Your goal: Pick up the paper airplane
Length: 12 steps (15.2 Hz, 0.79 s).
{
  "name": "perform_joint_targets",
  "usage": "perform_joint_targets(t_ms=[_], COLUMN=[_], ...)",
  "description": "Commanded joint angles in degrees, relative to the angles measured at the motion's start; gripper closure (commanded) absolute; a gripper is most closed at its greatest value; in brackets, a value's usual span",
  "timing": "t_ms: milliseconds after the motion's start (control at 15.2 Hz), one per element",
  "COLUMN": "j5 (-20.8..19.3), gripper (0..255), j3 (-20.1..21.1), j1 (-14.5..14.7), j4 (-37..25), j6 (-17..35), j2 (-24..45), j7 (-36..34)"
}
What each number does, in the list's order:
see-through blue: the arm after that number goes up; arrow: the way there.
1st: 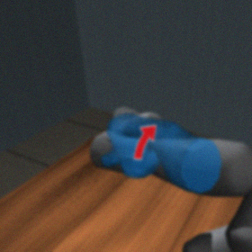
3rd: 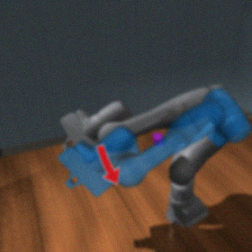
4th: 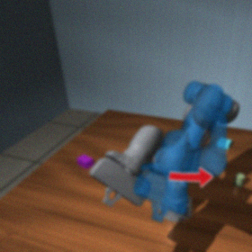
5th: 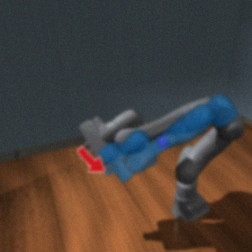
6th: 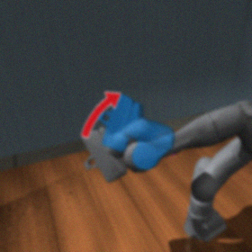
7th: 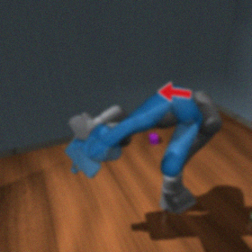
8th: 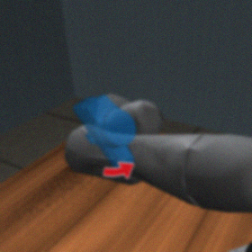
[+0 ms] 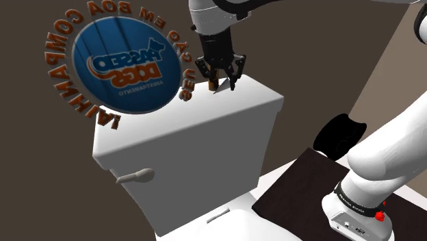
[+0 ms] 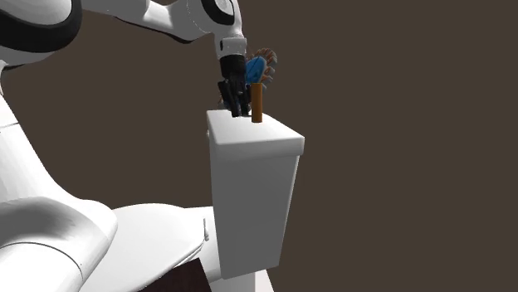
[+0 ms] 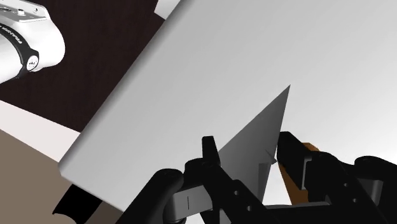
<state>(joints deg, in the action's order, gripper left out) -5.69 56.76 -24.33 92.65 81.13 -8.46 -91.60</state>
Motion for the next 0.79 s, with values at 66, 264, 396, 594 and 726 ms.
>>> perform_joint_targets(t_ms=[66,264,396,594,726], j5=[-1.4,-2.9,-4.1,-6.4,-6.6], gripper=[255,255,255,255,255], j3=[1.1,2.1,2.9,4.2,4.3], j1=[-0.1,0.0,0.2,1.0,1.1], j4=[-3.5,-7.0,-9.6,-13.7,-13.9], j6=[-2.6,-5.3,-7.2,-10.3,-10.5], j2=[1.9,3.8,5.3,7.9,8.1], j7=[-0.7,-1.4,-2.1,-3.3,-3.3])
